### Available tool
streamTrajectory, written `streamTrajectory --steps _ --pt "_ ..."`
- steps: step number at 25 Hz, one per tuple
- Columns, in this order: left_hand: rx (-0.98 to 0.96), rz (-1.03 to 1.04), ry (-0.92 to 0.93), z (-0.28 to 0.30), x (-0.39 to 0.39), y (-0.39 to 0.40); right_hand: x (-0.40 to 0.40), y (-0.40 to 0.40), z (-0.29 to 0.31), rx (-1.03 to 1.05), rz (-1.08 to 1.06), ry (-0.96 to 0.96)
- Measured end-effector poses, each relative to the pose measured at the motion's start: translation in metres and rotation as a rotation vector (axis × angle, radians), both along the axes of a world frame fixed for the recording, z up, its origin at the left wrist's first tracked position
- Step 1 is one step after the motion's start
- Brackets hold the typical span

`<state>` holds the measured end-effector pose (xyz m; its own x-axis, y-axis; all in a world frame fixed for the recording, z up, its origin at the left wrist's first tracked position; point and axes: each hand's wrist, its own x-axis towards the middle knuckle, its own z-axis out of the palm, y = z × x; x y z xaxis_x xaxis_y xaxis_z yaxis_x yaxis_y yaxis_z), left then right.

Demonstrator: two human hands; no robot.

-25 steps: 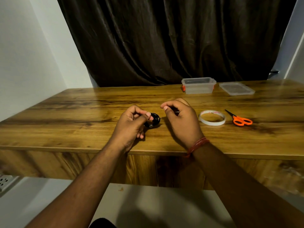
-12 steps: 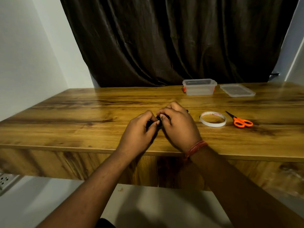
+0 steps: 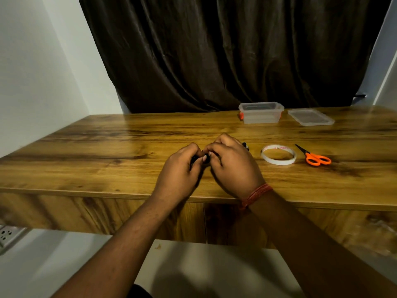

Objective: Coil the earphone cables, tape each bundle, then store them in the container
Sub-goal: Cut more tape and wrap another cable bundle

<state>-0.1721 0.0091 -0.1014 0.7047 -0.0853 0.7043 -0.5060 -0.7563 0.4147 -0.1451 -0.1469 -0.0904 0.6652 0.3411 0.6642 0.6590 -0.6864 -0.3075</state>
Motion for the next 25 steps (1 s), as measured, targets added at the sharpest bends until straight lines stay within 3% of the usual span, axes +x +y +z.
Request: streamTrajectory --steps 19,22,25 --pt "-0.071 0.093 0.038 0.0001 -0.001 0.0009 0.0016 0.0041 -0.0017 -0.068 0.088 0.047" --pt "-0.227 0.039 0.111 0.0026 -0.0037 0.0008 0.0046 0.0045 -0.0022 -0.025 0.148 0.13" --pt "-0.438 -0.062 0.244 0.0062 -0.0057 0.0017 0.0066 0.0018 -0.0004 0.147 0.243 0.224"
